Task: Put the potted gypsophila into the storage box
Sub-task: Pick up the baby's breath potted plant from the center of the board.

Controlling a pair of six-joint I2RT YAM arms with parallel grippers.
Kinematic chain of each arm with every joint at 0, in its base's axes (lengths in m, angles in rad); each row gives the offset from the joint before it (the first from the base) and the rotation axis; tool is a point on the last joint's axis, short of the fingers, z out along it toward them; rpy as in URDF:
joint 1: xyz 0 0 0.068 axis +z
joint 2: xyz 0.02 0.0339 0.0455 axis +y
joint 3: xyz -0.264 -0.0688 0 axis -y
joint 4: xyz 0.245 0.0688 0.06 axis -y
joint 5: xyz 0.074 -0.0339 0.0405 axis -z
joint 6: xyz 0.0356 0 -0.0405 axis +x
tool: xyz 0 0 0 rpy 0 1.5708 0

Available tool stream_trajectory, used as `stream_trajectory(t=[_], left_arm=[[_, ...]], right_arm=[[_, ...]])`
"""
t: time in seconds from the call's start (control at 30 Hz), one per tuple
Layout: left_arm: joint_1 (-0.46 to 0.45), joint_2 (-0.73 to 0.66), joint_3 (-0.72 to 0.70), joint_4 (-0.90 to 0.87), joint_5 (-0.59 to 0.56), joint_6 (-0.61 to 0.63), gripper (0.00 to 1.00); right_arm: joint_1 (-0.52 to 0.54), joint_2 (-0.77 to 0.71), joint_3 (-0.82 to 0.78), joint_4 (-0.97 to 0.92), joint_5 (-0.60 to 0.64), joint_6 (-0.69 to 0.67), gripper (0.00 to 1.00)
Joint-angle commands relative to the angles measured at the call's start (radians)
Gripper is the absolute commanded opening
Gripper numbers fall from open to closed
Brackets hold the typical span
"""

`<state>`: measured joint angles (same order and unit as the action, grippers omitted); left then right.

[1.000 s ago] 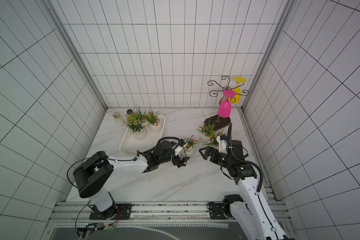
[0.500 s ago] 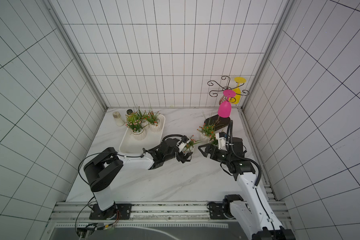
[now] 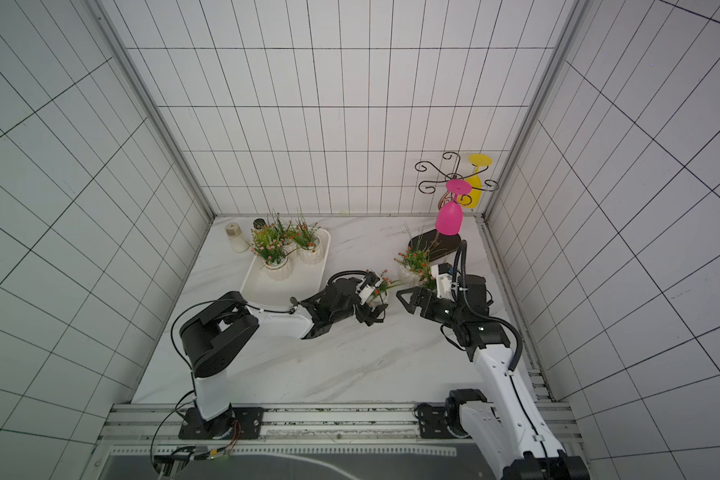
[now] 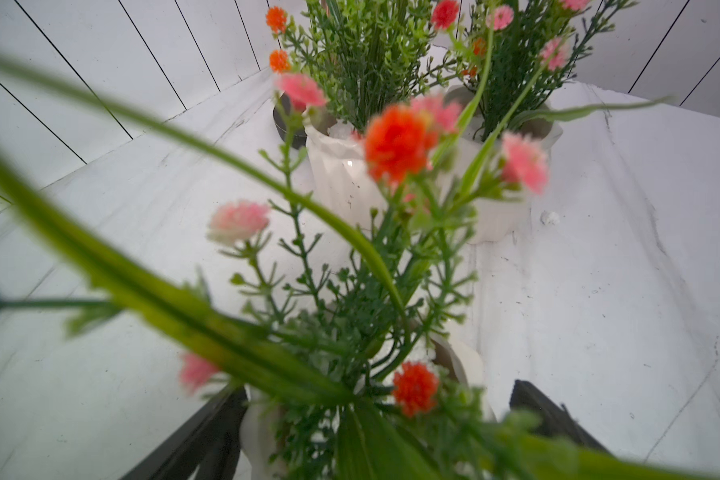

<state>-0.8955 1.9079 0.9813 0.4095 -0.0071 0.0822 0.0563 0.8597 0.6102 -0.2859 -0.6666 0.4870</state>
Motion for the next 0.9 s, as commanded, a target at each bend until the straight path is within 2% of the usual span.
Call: stream_trajectory(t=[0.0, 0.17, 0.47, 0.87], left_arm=[[-0.002, 0.024, 0.029, 0.047, -0.008, -0.008, 0.97], [-0.002, 0.038, 0.039, 0.051, -0.002, -0.015, 0.95], [-0.002, 0.059, 0.049, 0.057, -0.002, -0.023, 0.84], [-0.002, 0.042, 0.032, 0.057, 0.005, -0.023, 0.76]], right_arm=[[-0.017, -0.001, -0.046, 0.016, -0.016, -0.019, 0.99], [-0.022, -0.005, -0.052, 0.015, -0.016, -0.022, 0.99], [-0.028, -0.021, -0.053, 0.013, -0.023, -0.019, 0.99], [-0.036, -0.028, -0.061, 0.01, -0.03, -0.024, 0.99]])
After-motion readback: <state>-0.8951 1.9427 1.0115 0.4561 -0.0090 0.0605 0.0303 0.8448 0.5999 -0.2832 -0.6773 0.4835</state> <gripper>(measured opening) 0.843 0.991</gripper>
